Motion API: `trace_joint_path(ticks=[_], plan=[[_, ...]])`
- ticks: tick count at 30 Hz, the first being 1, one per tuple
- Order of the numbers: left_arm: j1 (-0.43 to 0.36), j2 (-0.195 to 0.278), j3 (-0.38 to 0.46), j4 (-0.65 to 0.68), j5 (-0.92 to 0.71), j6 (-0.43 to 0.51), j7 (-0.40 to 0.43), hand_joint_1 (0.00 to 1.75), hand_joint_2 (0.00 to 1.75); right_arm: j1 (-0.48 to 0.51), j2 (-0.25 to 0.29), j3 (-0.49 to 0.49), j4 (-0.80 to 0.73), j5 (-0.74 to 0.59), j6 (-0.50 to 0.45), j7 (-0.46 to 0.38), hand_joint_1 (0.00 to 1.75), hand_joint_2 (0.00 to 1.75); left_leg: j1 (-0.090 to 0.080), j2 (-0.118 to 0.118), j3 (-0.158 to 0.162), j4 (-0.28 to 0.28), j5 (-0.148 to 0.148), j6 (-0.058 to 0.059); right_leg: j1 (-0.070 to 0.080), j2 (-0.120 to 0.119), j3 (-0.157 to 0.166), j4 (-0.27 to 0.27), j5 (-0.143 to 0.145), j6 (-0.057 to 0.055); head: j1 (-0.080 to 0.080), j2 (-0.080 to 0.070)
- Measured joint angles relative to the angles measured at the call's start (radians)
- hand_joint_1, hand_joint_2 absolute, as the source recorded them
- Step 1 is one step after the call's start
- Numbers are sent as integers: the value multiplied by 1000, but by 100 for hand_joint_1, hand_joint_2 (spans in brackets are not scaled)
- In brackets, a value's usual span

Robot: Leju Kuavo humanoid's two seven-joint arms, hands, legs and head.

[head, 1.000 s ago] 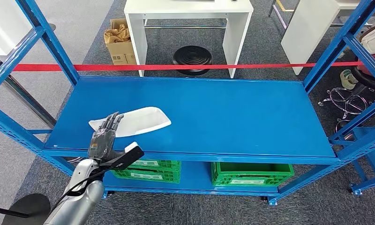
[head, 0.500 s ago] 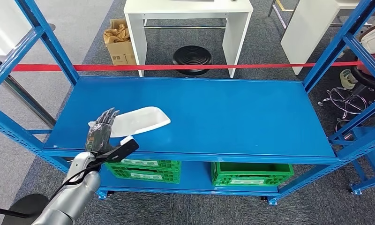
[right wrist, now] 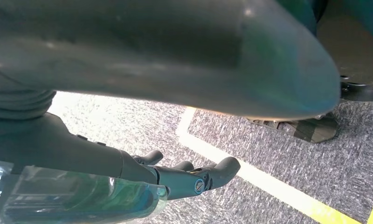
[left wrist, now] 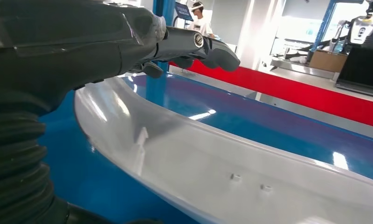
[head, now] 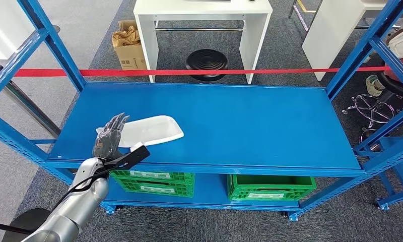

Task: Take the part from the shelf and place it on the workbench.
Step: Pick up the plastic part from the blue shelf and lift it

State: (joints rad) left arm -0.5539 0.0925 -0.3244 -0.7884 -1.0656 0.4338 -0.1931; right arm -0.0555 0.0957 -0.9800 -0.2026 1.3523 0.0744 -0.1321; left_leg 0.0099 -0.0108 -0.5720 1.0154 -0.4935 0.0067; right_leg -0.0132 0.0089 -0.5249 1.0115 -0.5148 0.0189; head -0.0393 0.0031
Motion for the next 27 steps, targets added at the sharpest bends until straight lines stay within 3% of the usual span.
trace_joint_path(ticks=[12,16,27], plan=[[-39,-25,-31,55,-11,8,-3,0,175,2,1,0,0,0,-1,-5,0,0,0,0,0,0,0,0,0,0,0,0,0,0,0,0],[-43,-28,-37,62,-11,9,-5,172,175,2,3,1,0,3,-1,-5,0,0,0,0,0,0,0,0,0,0,0,0,0,0,0,0],[-43,-29,-50,77,-4,4,-26,175,175,2,5,2,0,3,-2,-5,0,0,0,0,0,0,0,0,0,0,0,0,0,0,0,0]])
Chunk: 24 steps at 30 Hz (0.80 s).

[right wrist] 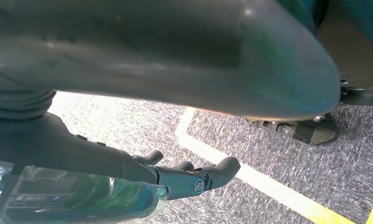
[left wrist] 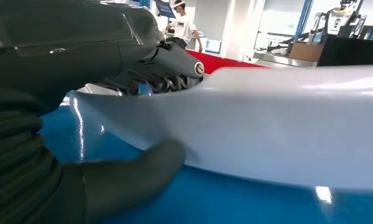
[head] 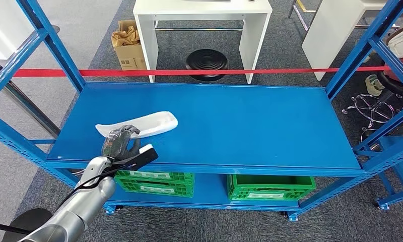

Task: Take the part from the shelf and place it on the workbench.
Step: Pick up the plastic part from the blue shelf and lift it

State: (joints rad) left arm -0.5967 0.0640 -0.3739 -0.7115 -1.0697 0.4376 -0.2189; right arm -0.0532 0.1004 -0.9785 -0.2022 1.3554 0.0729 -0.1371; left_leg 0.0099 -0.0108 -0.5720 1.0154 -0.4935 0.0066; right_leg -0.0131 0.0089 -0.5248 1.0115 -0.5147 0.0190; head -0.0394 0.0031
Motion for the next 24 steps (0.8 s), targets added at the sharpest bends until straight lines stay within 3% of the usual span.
trace_joint_path(ticks=[24], plan=[[-35,3,-17,17,39,29,-29,175,175,0,1,-2,0,-14,-6,-6,0,0,0,0,2,0,0,0,0,0,2,0,0,0,0,0]])
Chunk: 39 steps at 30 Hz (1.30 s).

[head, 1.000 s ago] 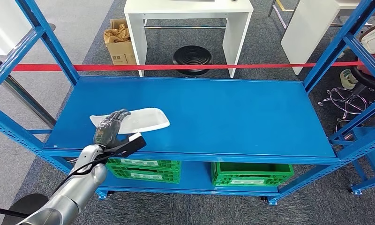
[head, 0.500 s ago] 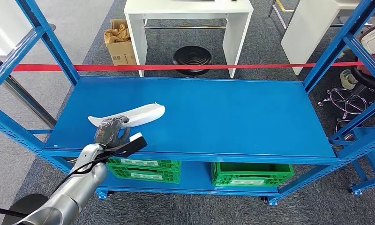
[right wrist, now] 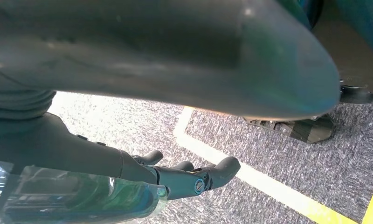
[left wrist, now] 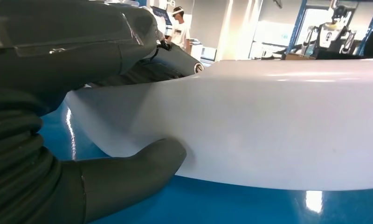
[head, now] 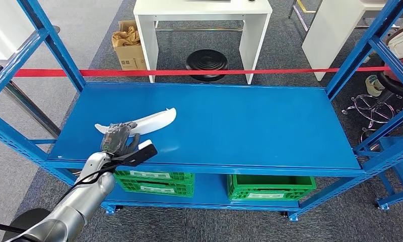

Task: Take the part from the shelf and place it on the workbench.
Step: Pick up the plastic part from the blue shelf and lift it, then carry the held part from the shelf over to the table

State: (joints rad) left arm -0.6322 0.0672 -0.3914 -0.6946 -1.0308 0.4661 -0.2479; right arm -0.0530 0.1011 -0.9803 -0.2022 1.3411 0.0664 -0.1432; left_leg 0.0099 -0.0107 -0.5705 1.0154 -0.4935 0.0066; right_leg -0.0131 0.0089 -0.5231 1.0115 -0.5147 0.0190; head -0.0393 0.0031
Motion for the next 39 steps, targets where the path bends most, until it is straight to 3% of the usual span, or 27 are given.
trace_joint_path(ticks=[4,7,10,13,16,19,28,32,34,36,39], plan=[[11,3,0,-33,64,19,-59,175,175,0,0,-2,0,-4,-3,-2,0,0,0,0,0,0,0,0,0,0,0,0,0,0,0,0],[60,6,12,-125,286,-35,-234,175,175,1,-1,-4,0,-4,-9,-10,0,0,0,0,0,0,0,0,0,0,0,0,0,0,0,0],[152,-1,22,-323,672,-243,-402,175,175,1,-4,-6,0,-7,-15,-16,0,0,0,1,-1,0,0,0,0,0,-2,0,0,0,0,0],[224,-19,20,-566,1027,-513,-447,175,175,-1,-9,-8,0,-8,-14,-19,0,0,0,0,-2,0,0,0,0,0,-3,0,0,0,0,0],[264,-47,16,-777,1161,-687,-453,175,175,-2,-11,-8,0,-11,-13,-17,0,0,0,0,-2,0,-1,0,0,1,-2,0,0,0,0,0],[288,-79,3,-930,1190,-782,-454,175,175,-4,-10,-10,0,-17,-16,-9,0,0,0,0,-2,0,-1,0,0,0,-2,0,0,0,0,0],[307,-114,-39,-1129,1220,-850,-454,175,175,-7,-7,-14,0,-2,-17,4,0,0,-2,0,-1,2,-2,2,-2,0,-1,-2,0,2,0,0],[271,-105,-96,-1156,1241,-774,-450,175,175,-14,-3,-12,0,14,-12,40,0,0,-10,-1,-1,4,-3,11,-10,0,0,-3,3,11,0,0],[239,-96,-132,-1161,1258,-716,-446,175,175,-19,-1,-10,0,19,-11,56,0,0,-10,1,3,-6,5,21,-13,0,1,-3,3,18,0,0],[211,-85,-164,-1164,1272,-667,-446,175,175,-23,-1,-7,0,23,-11,64,0,0,-4,6,7,-22,16,32,-12,0,-17,38,-28,21,2,0],[186,-67,-200,-1162,1290,-630,-448,175,175,-24,-3,-6,0,22,-13,69,0,0,-1,10,6,-28,22,37,-12,-1,-104,226,-117,27,8,0]])
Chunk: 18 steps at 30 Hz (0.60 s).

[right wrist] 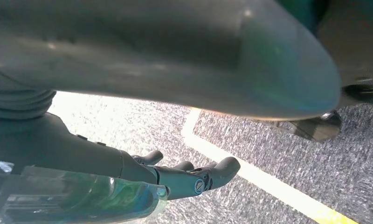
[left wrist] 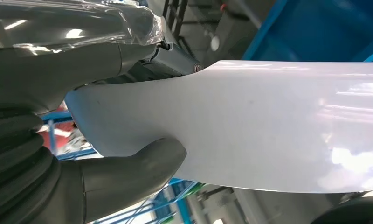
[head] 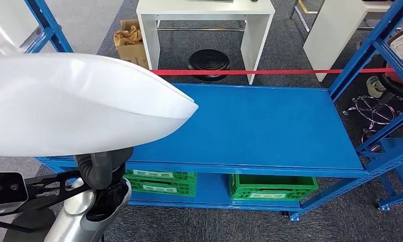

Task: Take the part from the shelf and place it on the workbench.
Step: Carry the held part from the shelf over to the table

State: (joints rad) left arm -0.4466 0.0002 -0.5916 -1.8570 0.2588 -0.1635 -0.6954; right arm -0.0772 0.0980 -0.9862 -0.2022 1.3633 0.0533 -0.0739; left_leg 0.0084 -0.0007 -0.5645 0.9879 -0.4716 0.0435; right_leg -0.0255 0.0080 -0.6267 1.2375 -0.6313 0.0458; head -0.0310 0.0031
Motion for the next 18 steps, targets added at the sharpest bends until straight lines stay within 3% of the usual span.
trace_joint_path(ticks=[1,2,3,4,6,7,10,12,15,16,17,18], plan=[[-5,4,-8,2,5,2,0,175,175,0,-1,0,0,-3,-1,1,0,0,0,1,-1,0,1,-1,-1,0,-22,46,-9,2,1,0],[-9,7,-15,4,8,1,0,175,175,0,-3,0,0,-6,-2,1,0,0,1,1,-1,0,2,-3,-3,0,-26,54,2,4,1,0],[-11,9,-19,5,10,-2,0,175,175,0,-6,0,0,-9,-3,2,0,0,2,1,-1,1,2,-5,-6,-1,-11,20,32,6,2,0],[-13,10,-22,5,9,-8,0,175,175,0,-9,0,0,-10,-3,1,0,0,4,1,-1,4,2,-9,-10,-2,21,-49,72,9,2,0],[-14,10,-24,5,0,-22,-1,175,175,-2,-13,0,1,-11,-3,0,0,0,4,-1,-7,11,2,-23,-13,1,80,-172,122,10,3,0],[-12,10,-24,5,-6,-29,-1,175,175,-3,-15,0,1,-11,-2,0,0,0,2,-2,-10,14,3,-31,-13,4,92,-203,130,7,4,0],[3,11,-24,4,-22,-55,-2,175,175,-5,-22,0,1,-12,1,0,0,0,3,-6,-18,17,11,-49,-10,8,82,-208,134,-15,4,0],[23,11,-21,3,-42,-72,-2,175,175,-6,-27,0,1,-13,1,1,0,0,6,-5,-35,48,-21,-58,-10,5,71,-210,144,-33,3,0],[62,9,-10,-2,-75,-97,-2,175,175,-7,-35,0,1,-11,2,-4,0,0,7,-5,-107,231,-141,-66,-6,0,43,-210,163,-51,0,0],[75,8,-7,-3,-80,-103,-2,175,175,-6,-37,0,1,-10,2,-6,0,0,7,-5,-125,287,-165,-66,-3,-1,34,-209,170,-53,0,0],[85,8,-4,-4,-83,-107,-2,175,175,-6,-40,0,1,-10,3,-7,0,0,7,-5,-125,308,-168,-64,-1,-3,25,-209,177,-54,0,0],[93,8,-3,-5,-85,-110,-2,175,175,-6,-42,0,1,-10,3,-9,0,0,6,-5,-103,287,-152,-60,2,-3,17,-209,184,-53,0,0]])
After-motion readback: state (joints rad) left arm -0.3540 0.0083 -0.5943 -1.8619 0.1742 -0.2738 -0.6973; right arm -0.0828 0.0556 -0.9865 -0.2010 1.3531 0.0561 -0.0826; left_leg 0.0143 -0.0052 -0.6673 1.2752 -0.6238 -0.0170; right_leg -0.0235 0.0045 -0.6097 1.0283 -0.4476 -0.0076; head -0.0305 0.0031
